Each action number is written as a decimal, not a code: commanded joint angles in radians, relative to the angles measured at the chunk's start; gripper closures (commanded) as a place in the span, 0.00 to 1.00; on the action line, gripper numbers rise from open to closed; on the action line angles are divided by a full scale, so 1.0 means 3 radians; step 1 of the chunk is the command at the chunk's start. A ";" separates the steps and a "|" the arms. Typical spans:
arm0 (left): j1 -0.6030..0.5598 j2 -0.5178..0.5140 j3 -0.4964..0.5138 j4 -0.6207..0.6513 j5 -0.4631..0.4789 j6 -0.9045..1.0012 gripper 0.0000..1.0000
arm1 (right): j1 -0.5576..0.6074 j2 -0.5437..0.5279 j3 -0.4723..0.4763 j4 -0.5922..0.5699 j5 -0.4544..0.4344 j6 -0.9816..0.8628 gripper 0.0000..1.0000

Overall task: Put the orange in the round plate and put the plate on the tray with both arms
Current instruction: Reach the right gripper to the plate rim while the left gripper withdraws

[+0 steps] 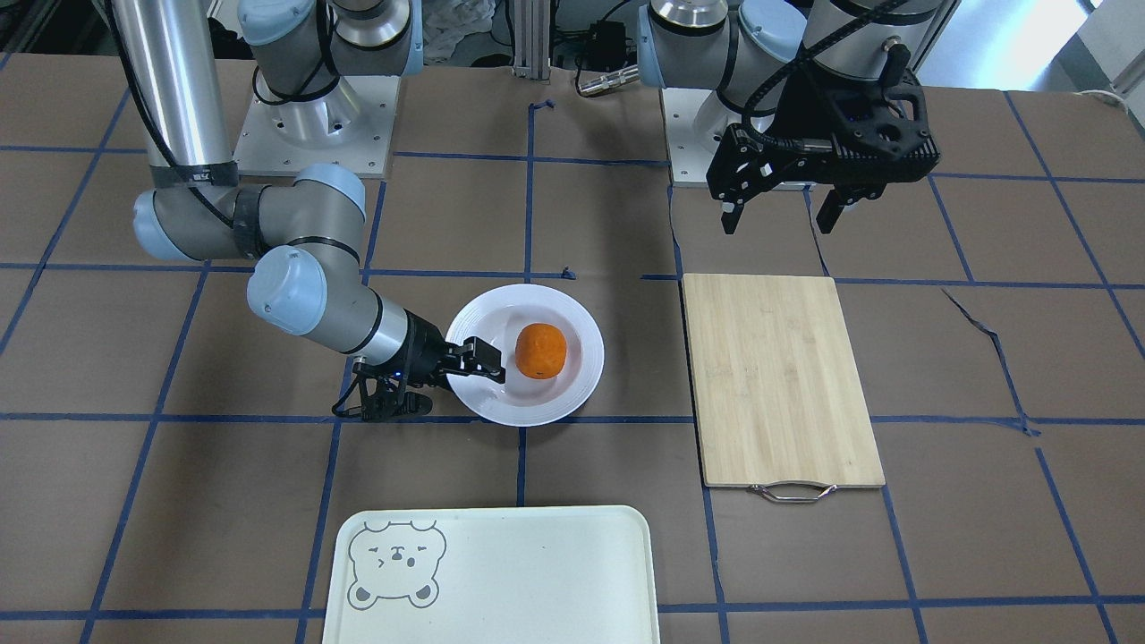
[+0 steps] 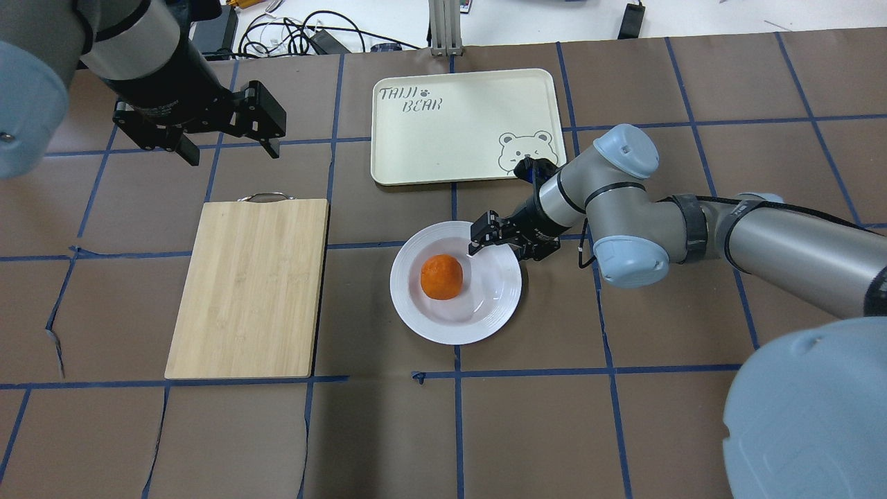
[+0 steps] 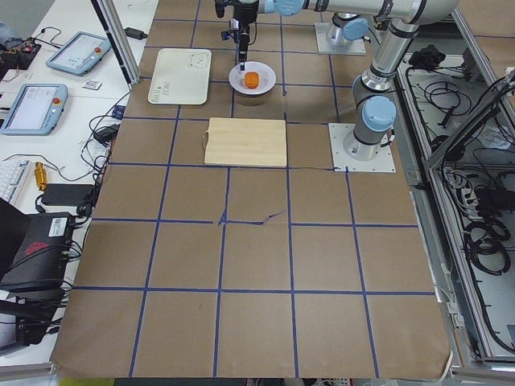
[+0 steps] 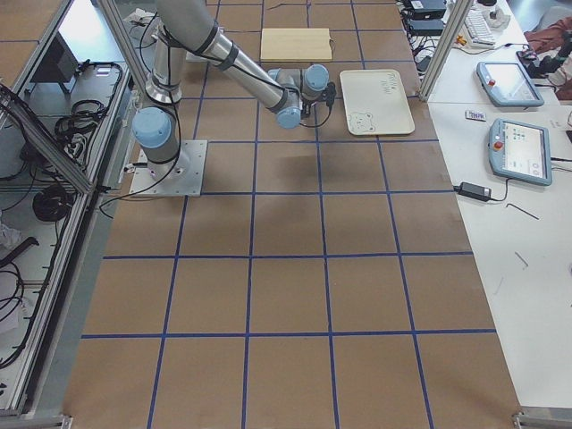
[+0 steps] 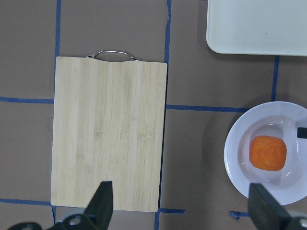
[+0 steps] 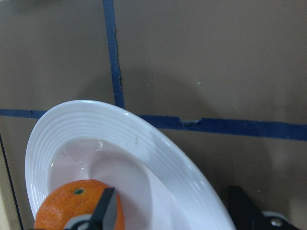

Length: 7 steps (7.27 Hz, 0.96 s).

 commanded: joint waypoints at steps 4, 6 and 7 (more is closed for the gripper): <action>0.0005 0.0000 0.0012 -0.0003 -0.0047 0.0004 0.00 | 0.0007 0.0005 0.0079 -0.0125 -0.0030 -0.0166 1.00; 0.0005 0.0000 0.0017 -0.0003 -0.0144 0.0009 0.00 | -0.0003 0.0000 0.0064 -0.0217 -0.0009 -0.0173 1.00; 0.0005 0.0000 0.0017 -0.0003 -0.0144 0.0009 0.00 | -0.0008 -0.0015 0.0049 -0.0364 -0.0004 -0.0173 1.00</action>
